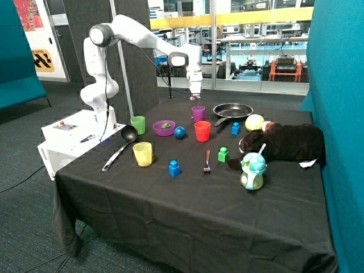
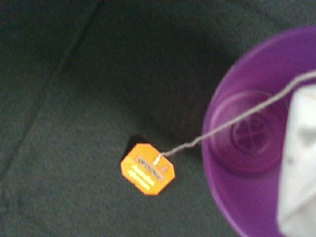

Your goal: Prepare two cups of tea

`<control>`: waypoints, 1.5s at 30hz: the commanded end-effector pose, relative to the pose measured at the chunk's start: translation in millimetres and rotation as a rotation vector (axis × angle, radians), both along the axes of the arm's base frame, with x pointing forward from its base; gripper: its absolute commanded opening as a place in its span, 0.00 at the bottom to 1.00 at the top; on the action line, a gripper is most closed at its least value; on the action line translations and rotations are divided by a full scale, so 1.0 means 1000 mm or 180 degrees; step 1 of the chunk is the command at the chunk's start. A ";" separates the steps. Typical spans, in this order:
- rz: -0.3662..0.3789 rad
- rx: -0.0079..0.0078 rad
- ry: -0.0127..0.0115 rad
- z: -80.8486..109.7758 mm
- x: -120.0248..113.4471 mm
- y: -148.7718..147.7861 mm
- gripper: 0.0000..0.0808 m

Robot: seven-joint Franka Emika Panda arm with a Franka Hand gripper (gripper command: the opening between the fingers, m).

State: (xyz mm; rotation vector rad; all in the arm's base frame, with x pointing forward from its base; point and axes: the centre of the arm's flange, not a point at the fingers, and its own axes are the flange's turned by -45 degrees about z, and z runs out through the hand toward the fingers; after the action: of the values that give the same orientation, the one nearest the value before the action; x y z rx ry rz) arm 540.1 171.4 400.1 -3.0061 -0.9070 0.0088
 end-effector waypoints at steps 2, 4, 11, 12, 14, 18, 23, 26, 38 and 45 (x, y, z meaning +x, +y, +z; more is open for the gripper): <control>-0.0005 0.00003 -0.00186 -0.012 0.015 0.011 0.00; -0.0031 0.00003 -0.00186 -0.014 0.019 0.010 0.00; -0.0078 0.00001 -0.00186 -0.021 0.026 0.001 0.00; -0.0086 0.00001 -0.00186 -0.022 0.027 -0.001 0.00; -0.0104 0.00001 -0.00186 -0.023 0.029 -0.005 0.00; -0.0160 -0.00001 -0.00186 -0.028 0.029 -0.015 0.00; -0.0194 -0.00002 -0.00186 -0.033 0.027 -0.023 0.00; -0.0190 -0.00002 -0.00186 -0.035 0.025 -0.027 0.00; -0.0137 0.00000 -0.00186 -0.038 0.022 -0.025 0.41; -0.0119 0.00000 -0.00186 -0.038 0.022 -0.021 0.49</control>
State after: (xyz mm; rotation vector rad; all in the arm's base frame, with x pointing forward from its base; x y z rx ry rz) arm 564.3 148.1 362.9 -3.0307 -0.8410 0.0052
